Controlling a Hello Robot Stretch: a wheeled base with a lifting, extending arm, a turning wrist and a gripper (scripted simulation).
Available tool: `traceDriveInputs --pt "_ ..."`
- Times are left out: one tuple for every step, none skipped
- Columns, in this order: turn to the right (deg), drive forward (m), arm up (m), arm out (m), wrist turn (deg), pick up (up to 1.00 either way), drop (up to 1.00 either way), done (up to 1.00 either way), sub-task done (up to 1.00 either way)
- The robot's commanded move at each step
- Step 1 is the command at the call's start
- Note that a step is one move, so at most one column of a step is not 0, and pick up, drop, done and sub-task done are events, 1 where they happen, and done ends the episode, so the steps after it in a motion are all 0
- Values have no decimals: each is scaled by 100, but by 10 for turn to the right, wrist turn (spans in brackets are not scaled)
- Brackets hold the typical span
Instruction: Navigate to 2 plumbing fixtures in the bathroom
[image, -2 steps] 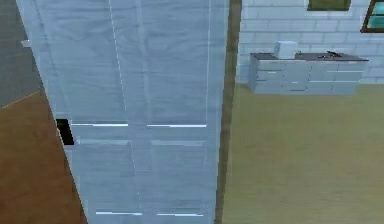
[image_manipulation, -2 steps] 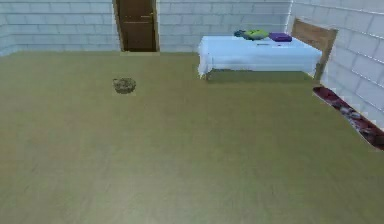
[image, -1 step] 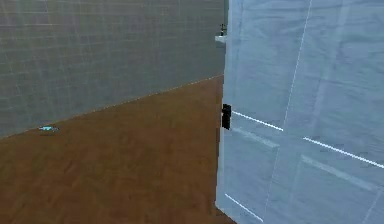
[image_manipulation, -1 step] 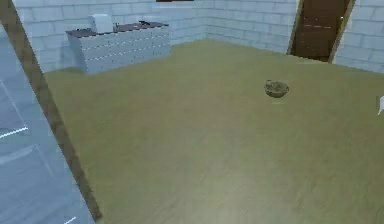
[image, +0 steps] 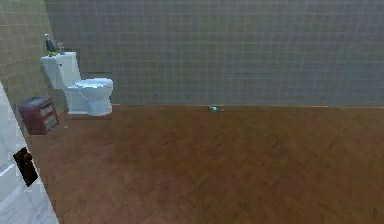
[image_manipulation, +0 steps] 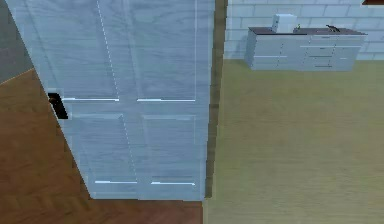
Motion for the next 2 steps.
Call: traceDriveInputs --pt "-60 0 0 0 0 0 0 0 0" --pt "0 95 0 0 0 0 0 0 0"
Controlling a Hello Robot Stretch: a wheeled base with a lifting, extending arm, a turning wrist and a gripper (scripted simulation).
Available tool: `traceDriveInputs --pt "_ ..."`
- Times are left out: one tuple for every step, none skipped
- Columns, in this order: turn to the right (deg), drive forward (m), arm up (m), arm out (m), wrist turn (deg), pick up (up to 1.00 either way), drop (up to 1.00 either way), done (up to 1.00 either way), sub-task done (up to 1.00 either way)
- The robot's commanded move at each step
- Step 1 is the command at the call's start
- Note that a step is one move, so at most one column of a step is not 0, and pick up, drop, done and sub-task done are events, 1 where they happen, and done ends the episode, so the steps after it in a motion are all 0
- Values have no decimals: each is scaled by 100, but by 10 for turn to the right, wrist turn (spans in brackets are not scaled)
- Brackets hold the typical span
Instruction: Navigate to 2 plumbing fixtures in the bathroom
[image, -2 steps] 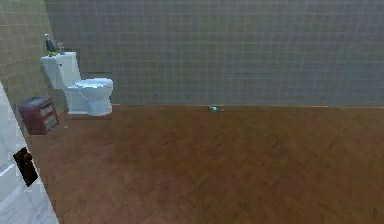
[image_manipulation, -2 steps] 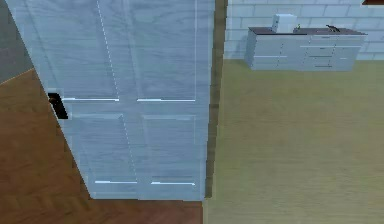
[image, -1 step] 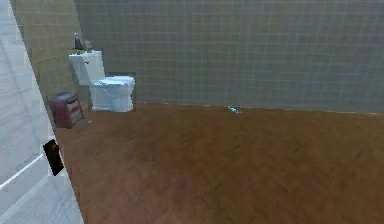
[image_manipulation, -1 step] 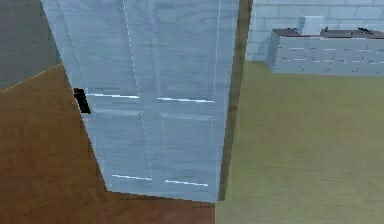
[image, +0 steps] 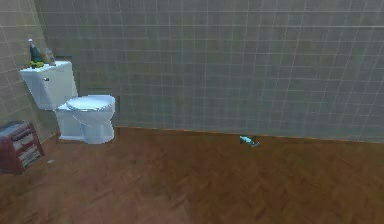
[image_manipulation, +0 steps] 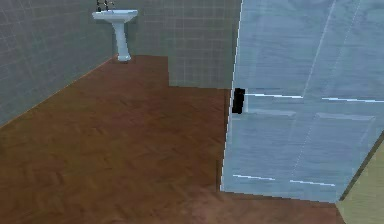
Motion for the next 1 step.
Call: traceDriveInputs --pt "-120 0 0 0 0 0 0 0 0"
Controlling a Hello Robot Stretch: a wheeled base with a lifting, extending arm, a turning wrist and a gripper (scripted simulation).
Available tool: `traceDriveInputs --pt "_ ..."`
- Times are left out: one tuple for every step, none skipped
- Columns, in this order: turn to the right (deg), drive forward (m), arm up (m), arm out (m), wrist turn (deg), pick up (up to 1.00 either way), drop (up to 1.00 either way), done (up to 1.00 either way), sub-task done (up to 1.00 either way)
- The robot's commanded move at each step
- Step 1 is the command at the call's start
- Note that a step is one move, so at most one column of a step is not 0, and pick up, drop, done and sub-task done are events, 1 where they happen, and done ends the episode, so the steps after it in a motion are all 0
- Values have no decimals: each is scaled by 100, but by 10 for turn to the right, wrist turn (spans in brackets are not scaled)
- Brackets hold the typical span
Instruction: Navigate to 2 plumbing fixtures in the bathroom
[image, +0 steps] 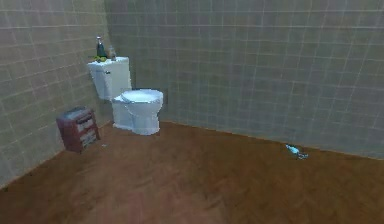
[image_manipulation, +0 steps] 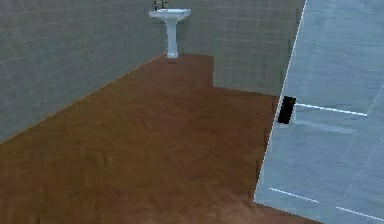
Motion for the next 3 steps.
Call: traceDriveInputs --pt "0 100 0 0 0 0 0 0 0" --pt "0 85 0 0 0 0 0 0 0" --pt "-390 0 0 0 0 0 0 0 0"
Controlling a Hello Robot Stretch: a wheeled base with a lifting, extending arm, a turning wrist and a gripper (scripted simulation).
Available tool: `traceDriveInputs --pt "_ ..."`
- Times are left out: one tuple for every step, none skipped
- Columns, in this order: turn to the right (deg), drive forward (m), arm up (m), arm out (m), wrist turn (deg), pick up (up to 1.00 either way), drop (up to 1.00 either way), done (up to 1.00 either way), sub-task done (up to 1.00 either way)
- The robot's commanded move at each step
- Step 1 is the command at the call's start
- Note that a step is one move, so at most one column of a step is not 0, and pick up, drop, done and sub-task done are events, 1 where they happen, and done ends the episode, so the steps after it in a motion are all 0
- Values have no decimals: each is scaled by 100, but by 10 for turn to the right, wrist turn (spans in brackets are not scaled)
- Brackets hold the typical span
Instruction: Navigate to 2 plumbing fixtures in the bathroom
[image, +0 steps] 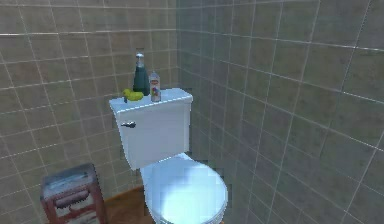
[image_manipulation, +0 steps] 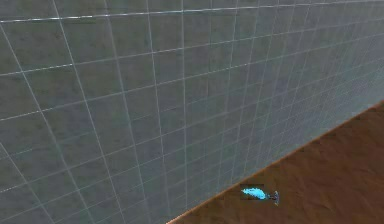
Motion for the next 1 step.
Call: traceDriveInputs --pt "0 0 0 0 0 0 0 0 100"
